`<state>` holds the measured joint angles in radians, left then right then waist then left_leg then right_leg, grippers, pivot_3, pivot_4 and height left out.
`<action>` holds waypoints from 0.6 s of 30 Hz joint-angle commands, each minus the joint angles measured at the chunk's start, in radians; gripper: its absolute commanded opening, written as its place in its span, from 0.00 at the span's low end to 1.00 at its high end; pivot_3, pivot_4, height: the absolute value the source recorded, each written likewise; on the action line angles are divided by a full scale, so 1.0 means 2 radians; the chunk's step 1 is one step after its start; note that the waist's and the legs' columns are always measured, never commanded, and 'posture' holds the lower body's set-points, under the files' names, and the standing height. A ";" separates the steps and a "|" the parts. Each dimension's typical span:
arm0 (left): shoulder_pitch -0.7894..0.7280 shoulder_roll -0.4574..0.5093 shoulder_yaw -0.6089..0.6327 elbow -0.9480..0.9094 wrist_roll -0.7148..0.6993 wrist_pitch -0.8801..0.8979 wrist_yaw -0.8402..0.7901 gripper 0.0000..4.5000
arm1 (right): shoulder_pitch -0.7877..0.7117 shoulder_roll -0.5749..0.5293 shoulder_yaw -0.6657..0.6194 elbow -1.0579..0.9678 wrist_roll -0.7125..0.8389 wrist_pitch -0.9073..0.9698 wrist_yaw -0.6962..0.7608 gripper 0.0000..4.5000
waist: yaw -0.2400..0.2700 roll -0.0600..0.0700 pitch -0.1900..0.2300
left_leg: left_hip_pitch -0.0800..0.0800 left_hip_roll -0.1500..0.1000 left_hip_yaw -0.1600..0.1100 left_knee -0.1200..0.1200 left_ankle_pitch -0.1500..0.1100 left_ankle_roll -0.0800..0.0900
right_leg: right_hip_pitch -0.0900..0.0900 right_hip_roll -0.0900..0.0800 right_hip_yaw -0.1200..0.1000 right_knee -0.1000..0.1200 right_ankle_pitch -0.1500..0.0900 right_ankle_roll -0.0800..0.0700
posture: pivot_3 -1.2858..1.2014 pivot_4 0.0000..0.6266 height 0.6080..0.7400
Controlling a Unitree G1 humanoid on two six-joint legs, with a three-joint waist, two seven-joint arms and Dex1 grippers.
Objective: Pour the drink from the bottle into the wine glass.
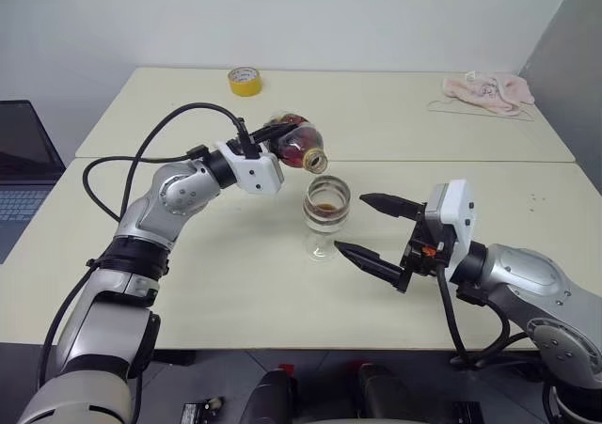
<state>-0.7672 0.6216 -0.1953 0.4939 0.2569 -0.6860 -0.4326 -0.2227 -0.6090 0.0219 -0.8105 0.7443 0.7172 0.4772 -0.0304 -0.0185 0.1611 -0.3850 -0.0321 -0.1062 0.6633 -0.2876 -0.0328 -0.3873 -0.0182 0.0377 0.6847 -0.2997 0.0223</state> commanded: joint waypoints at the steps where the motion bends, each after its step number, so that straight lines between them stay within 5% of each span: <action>1: 0.022 -0.005 0.031 -0.052 -0.049 0.046 -0.014 0.15 | 0.002 0.000 -0.004 -0.012 -0.012 -0.025 0.008 1.00 | 0.000 0.000 0.000 | 0.000 0.000 0.000 0.000 0.000 0.000 | 0.000 0.000 0.000 0.000 0.000 0.000 | 0.52 0.24 1.00; 11: 0.155 -0.074 0.128 -0.182 -0.170 0.293 0.022 0.15 | 0.010 0.006 -0.004 -0.011 -0.025 -0.055 0.023 1.00 | -0.001 0.000 0.000 | 0.000 0.000 0.000 0.000 0.000 0.000 | 0.000 0.000 0.000 0.000 0.000 0.000 | 0.52 0.24 1.00; 18: 0.194 -0.118 0.180 -0.187 -0.230 0.364 0.040 0.15 | 0.008 0.011 -0.005 0.000 -0.027 -0.067 0.036 1.00 | 0.001 -0.001 0.000 | 0.000 0.000 0.000 0.000 0.000 0.000 | 0.000 0.000 0.000 0.000 0.000 0.000 | 0.52 0.24 1.00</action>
<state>-0.3618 0.3833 0.1220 0.1624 -0.1628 0.0401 -0.3692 -0.2035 -0.5913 0.0233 -0.7982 0.6890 0.6141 0.5405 -0.0281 -0.0195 0.1601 -0.3847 -0.0317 -0.1064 0.6643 -0.2875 -0.0330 -0.3869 -0.0184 0.0379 0.6849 -0.2997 0.0223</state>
